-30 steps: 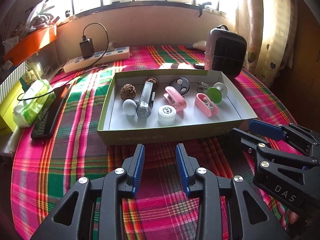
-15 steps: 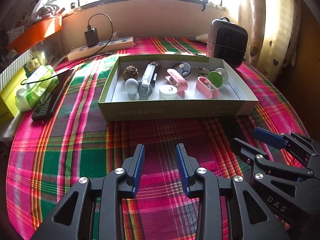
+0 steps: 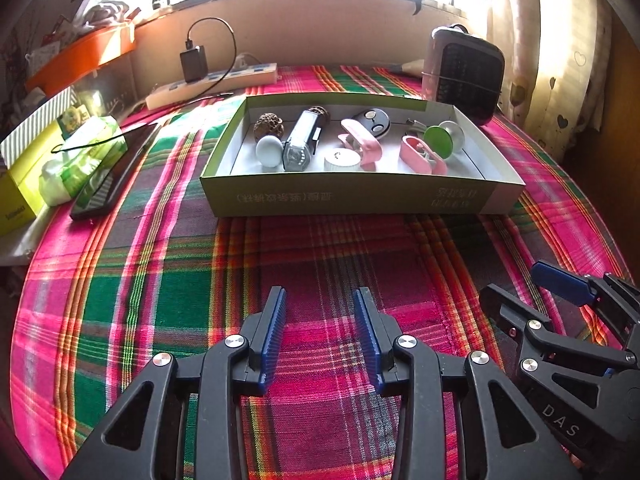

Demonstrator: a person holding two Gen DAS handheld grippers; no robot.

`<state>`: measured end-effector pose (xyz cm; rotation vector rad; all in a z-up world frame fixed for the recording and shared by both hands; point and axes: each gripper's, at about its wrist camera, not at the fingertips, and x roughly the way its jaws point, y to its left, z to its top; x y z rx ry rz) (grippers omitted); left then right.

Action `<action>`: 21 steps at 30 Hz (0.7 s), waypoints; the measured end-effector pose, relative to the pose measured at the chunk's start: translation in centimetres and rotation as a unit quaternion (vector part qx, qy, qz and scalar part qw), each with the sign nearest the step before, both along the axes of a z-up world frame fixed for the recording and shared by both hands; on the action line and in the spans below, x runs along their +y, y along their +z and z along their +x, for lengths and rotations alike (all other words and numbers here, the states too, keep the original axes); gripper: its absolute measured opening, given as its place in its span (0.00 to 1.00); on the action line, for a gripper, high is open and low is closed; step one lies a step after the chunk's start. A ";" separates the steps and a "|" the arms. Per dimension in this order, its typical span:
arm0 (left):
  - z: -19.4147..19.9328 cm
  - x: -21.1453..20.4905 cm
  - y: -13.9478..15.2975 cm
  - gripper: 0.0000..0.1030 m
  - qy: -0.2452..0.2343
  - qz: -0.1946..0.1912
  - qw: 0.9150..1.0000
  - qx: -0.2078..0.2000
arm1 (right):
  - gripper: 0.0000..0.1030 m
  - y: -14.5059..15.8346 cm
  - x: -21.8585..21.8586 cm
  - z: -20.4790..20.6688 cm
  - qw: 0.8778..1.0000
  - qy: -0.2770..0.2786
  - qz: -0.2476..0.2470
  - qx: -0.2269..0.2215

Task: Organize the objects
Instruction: 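Withdraw both grippers back from the box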

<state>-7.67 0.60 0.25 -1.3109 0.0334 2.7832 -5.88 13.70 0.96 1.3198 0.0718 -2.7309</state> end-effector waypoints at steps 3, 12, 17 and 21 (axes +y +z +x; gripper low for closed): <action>0.0 0.1 0.0 0.35 -0.003 -0.003 1.000 0.000 | 0.58 0.0 -0.1 -0.1 1.000 0.002 0.001 -0.001; 0.0 0.1 0.0 0.35 -0.003 -0.001 1.000 -0.001 | 0.59 0.0 -0.1 0.0 1.000 0.002 0.001 -0.001; 0.0 0.1 0.0 0.35 -0.003 -0.002 1.000 -0.001 | 0.60 0.0 -0.1 0.0 1.000 0.002 0.001 -0.001; 0.0 0.1 0.0 0.35 -0.003 -0.002 1.000 -0.001 | 0.60 0.0 -0.1 0.0 1.000 0.002 0.001 -0.001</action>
